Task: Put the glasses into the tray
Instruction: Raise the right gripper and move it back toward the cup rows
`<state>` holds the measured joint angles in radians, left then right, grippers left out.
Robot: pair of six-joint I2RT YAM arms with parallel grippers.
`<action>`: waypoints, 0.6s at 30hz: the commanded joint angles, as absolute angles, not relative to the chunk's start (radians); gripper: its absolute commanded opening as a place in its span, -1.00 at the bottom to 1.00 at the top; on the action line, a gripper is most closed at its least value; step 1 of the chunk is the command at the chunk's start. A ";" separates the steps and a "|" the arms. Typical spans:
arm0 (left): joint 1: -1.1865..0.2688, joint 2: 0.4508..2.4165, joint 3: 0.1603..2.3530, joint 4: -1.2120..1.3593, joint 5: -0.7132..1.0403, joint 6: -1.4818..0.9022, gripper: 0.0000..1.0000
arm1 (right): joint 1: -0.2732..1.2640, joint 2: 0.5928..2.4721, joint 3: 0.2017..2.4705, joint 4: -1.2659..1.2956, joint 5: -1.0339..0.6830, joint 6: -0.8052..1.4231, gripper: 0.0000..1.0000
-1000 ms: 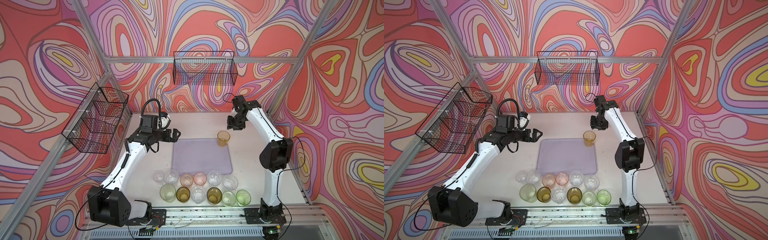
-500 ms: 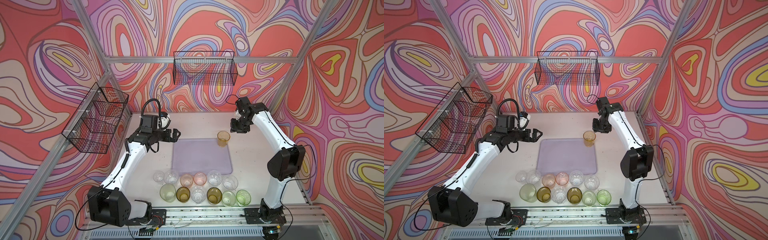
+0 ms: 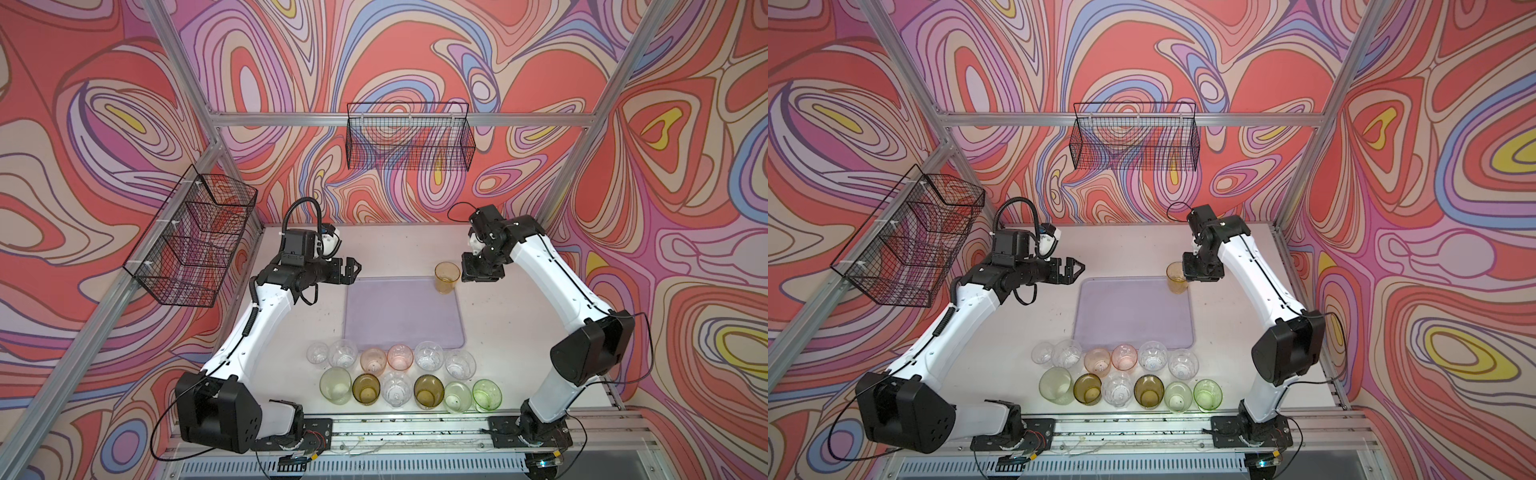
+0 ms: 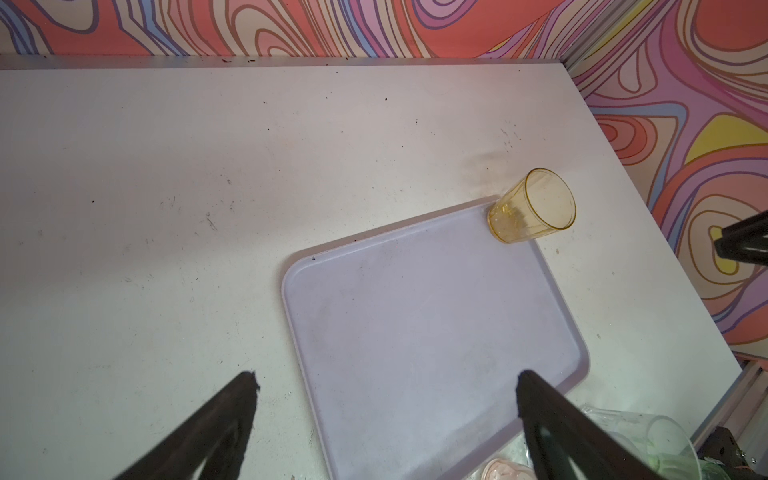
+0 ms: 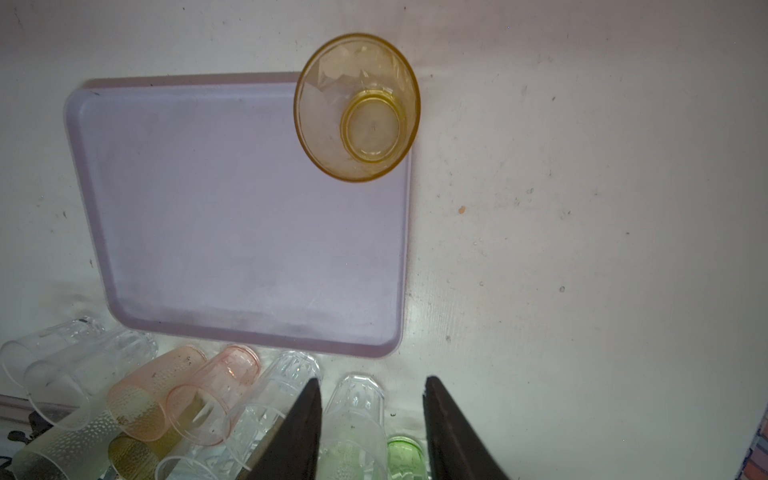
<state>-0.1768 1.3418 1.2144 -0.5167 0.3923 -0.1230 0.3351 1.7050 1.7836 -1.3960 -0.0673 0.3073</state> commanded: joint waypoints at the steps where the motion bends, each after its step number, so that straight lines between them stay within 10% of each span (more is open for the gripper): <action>1: -0.178 1.335 1.211 -0.529 0.396 -0.113 1.00 | 0.350 1.630 1.738 -1.452 -0.063 0.327 -0.13; 18: -0.178 1.344 1.189 -0.495 0.434 -0.157 1.00 | 0.370 1.399 1.538 -1.518 -0.087 0.425 -0.06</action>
<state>-0.1768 1.3403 1.1938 -0.5114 0.4076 -0.1467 0.3614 1.4223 1.5703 -1.5143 -0.0731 0.4023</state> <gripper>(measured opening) 0.999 0.470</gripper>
